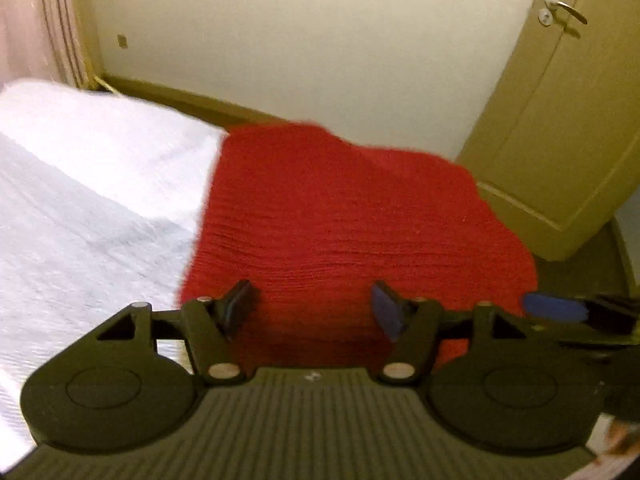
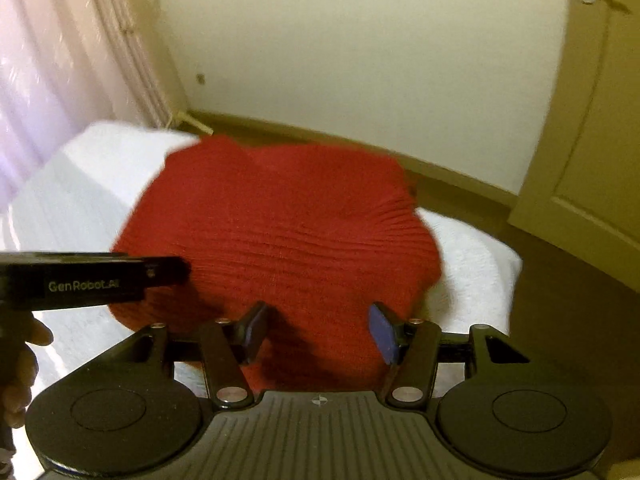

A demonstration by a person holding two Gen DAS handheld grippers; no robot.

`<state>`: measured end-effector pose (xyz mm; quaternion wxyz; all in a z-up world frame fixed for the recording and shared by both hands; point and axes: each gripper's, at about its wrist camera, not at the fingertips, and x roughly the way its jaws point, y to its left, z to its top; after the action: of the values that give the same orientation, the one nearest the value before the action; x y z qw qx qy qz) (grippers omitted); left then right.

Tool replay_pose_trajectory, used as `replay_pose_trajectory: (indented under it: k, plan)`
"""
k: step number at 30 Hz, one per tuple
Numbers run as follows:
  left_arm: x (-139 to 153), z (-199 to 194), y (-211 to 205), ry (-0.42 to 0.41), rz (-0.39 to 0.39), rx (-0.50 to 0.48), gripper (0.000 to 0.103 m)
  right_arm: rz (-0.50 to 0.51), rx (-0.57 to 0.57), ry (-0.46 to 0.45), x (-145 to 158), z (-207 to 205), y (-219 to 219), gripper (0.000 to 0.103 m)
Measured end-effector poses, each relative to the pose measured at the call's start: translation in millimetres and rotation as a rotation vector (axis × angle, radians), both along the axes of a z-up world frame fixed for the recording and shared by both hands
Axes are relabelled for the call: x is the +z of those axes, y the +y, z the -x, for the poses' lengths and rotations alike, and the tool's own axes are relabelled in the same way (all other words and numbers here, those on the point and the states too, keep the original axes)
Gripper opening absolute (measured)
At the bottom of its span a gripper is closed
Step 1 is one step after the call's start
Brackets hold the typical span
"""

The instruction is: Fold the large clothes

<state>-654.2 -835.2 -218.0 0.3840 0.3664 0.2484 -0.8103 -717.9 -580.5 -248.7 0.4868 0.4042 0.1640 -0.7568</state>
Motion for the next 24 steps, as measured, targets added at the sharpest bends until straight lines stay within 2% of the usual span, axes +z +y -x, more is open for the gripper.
replay_pose_trajectory:
  k: [2, 4, 6, 9, 12, 15, 16, 19, 24]
  plan:
    - [22.7, -9.5, 10.8, -0.007, 0.025, 0.002, 0.066, 0.027, -0.028, -0.024, 21.1, -4.9, 17.6, 0.054]
    - [46.3, -23.4, 25.9, -0.002, 0.040, -0.002, 0.075, 0.034, -0.056, -0.070, 36.9, -14.0, 36.7, 0.057]
    - [66.6, -37.6, 42.5, -0.009, 0.065, 0.012, 0.089, 0.034, -0.068, -0.100, 52.9, -27.7, 52.7, 0.059]
    - [92.3, -65.1, 76.9, -0.004, 0.099, 0.000, 0.091, 0.045, -0.056, -0.103, 70.9, -59.9, 79.5, 0.061]
    - [108.7, -91.5, 110.8, -0.054, 0.131, 0.008, 0.092, 0.033, -0.062, -0.111, 89.1, -92.5, 109.1, 0.062]
    - [127.9, -118.2, 168.4, -0.102, 0.255, -0.001, 0.102, 0.018, -0.046, -0.111, 105.9, -124.4, 133.4, 0.063]
    - [134.4, -130.4, 191.5, -0.101, 0.276, -0.013, 0.102, 0.026, -0.038, -0.101, 112.8, -135.4, 144.7, 0.063]
    - [145.2, -164.5, 221.8, -0.046, 0.182, -0.012, 0.102, 0.013, -0.035, -0.068, 126.6, -164.4, 172.6, 0.063]
    - [168.7, -207.0, 267.2, -0.034, 0.142, 0.012, 0.101, 0.015, -0.035, -0.028, 149.9, -208.5, 214.6, 0.063]
